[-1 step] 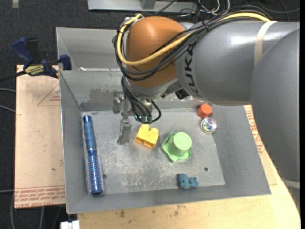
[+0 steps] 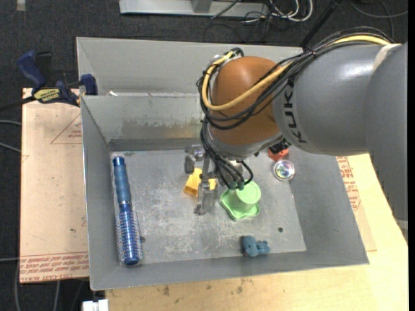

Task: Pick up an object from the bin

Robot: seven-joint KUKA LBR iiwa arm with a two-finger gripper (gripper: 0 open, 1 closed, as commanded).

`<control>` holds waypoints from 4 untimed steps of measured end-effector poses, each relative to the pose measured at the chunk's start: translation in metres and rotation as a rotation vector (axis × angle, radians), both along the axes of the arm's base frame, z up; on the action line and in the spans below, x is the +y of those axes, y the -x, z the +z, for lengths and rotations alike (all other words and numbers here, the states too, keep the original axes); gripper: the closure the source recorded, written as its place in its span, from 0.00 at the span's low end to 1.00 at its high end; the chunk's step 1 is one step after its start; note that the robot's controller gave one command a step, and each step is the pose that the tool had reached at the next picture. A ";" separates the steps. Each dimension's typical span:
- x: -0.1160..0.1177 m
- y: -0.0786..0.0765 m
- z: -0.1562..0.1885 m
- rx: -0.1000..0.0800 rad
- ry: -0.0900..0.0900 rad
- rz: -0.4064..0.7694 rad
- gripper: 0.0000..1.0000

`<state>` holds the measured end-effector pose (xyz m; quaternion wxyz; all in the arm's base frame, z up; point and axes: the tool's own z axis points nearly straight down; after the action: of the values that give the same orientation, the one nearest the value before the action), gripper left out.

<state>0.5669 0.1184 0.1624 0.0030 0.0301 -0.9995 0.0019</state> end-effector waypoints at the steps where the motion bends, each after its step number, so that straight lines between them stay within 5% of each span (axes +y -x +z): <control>1: -0.060 -0.031 -0.025 -0.008 -0.002 0.057 0.00; 2: -0.062 -0.045 -0.096 -0.002 -0.005 -0.070 0.00; 3: -0.062 -0.046 -0.093 -0.006 -0.005 -0.072 1.00; 4: -0.067 -0.037 0.021 -0.017 -0.006 -0.089 1.00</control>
Offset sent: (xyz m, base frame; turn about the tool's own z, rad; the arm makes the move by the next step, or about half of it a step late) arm 0.0291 -0.0554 -0.0226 -0.0653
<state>0.6034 0.0518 0.1831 -0.0053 -0.0145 -0.9999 -0.0011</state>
